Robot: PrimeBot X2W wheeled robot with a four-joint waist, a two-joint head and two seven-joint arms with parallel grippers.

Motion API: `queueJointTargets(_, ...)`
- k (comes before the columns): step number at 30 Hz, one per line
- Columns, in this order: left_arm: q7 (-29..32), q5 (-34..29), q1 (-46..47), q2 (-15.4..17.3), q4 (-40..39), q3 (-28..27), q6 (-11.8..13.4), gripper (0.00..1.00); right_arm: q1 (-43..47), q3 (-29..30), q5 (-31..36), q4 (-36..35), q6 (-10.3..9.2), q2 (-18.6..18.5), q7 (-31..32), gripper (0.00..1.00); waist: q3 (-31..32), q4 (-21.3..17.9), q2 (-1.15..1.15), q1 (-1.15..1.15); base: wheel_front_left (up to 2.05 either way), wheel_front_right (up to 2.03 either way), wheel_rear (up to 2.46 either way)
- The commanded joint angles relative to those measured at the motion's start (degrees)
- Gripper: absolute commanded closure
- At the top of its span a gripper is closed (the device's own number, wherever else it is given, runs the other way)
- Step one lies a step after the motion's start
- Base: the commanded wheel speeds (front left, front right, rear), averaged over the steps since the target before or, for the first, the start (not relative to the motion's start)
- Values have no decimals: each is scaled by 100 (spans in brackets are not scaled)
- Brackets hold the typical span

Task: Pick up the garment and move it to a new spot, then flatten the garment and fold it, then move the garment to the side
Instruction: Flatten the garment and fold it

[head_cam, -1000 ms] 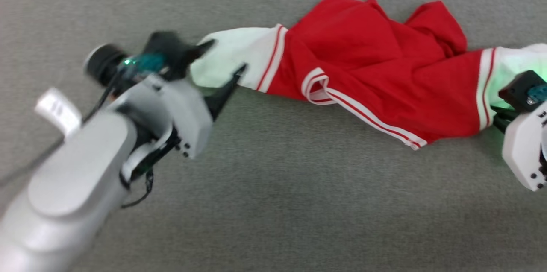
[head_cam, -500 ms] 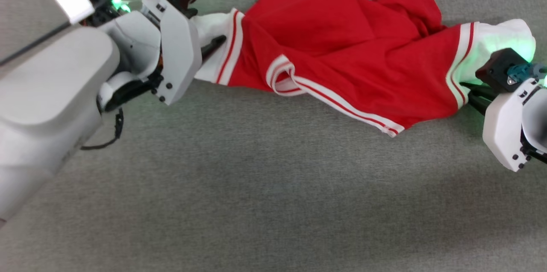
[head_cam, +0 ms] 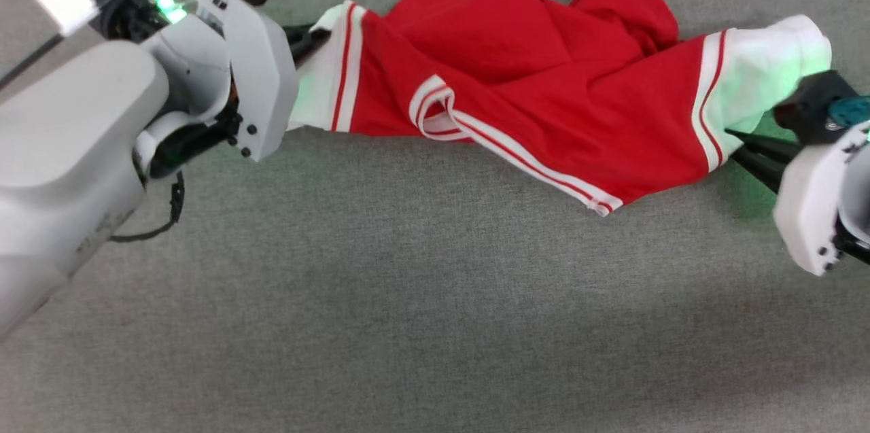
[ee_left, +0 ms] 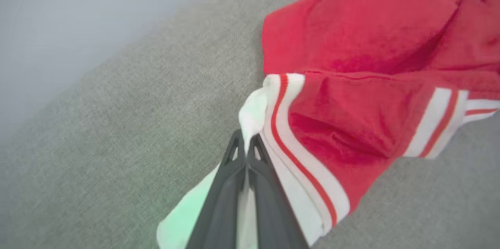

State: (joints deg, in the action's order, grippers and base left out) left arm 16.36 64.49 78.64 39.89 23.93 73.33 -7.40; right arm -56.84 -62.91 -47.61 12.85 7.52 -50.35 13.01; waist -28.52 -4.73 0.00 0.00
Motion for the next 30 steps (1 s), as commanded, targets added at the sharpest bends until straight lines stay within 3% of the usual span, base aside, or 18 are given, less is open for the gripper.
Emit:
queueJointTargets(1,-169,91,-70,9,-83,-1,-10,100,177,126,-113,-55,-6,-163,-20,100,191,33,0,0,0,0,0)
queueJointTargets(5,-787,207,-53,191,-142,-51,-10,100,413,713,-508,-462,-6,-517,-70,100,333,98,0,0,0,0,0)
queueJointTargets(9,-1401,448,-145,67,0,-234,-11,100,664,1372,-1037,-715,-6,-705,-20,100,413,186,0,0,0,0,0)
queueJointTargets(14,-1685,607,-86,-73,287,-326,-10,100,559,1984,-1280,-554,-6,-529,160,100,413,217,0,0,0,0,0)
queueJointTargets(17,-1862,888,136,-308,674,-589,-10,100,179,2390,-1233,-165,-6,-142,392,100,336,232,0,0,0,0,0)
queueJointTargets(18,-2020,998,377,-492,1092,-808,35,100,-220,2613,-1177,149,-5,251,509,100,256,230,0,0,0,0,0)
queueJointTargets(19,-2020,998,377,-492,1092,-808,35,100,-220,2613,-1177,149,-5,251,509,100,256,230,0,0,0,0,0)
queueJointTargets(23,-2322,1142,1022,-1046,2014,-1206,235,100,-1343,3060,-1001,1055,-5,1044,555,100,97,243,0,0,0,0,0)
queueJointTargets(27,-2772,1269,1821,-1417,2749,-1669,368,100,-2650,3547,-627,2047,-5,1717,196,100,23,246,0,0,0,0,0)
queueJointTargets(30,-3041,1232,2309,-1576,3136,-1952,425,100,-3410,3856,-213,2749,-5,2010,-352,100,73,247,0,0,0,0,0)
